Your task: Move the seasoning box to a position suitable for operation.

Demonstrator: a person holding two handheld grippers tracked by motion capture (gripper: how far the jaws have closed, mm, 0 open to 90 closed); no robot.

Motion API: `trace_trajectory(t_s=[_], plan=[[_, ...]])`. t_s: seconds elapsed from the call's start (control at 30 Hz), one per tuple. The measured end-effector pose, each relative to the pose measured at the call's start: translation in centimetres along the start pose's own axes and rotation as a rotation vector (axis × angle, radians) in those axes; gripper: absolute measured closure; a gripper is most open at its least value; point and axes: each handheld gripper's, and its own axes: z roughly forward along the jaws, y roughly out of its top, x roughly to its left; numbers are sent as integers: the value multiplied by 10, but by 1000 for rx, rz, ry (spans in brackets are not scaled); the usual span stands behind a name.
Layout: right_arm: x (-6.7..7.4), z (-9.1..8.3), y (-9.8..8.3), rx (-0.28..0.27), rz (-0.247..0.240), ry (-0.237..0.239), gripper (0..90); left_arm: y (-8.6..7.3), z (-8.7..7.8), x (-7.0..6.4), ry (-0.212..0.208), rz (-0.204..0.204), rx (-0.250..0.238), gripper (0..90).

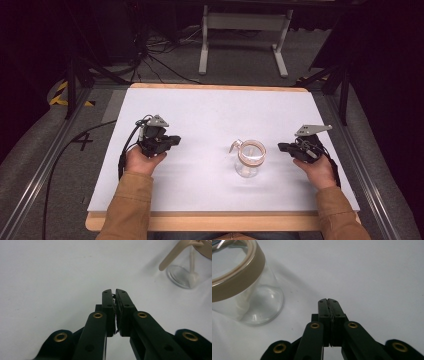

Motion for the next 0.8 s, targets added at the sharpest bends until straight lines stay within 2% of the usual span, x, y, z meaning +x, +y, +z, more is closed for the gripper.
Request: trace_trajectory(t_s=[0.07, 0.13, 0.33, 0.4, 0.57, 0.63, 0.7, 0.77, 0.8], plan=[[2, -1, -1, -15, 2, 2, 899, 2, 3, -4, -6, 30, 34, 854], [3, -2, -1, -48, 16, 24, 899, 3, 4, -7, -11, 45, 44, 853], [5, 0, -3, -84, 32, 64, 899, 6, 0, -9, -32, 43, 17, 840], [6, 3, -4, -90, 38, 94, 899, 5, -1, -11, -45, 31, -3, 833], [13, 9, 2, -89, 4, 118, 899, 7, -4, -13, -64, 7, 11, 811], [13, 11, 4, -86, -7, 117, 899, 7, -5, -13, -70, 6, 25, 806], [13, 11, 5, -90, -6, 117, 899, 7, -6, -14, -65, 5, 17, 801], [13, 12, 5, -93, 0, 120, 899, 7, -6, -14, -69, -11, 19, 777], [14, 14, 6, -96, 6, 119, 899, 7, -6, -15, -71, -31, 14, 763]])
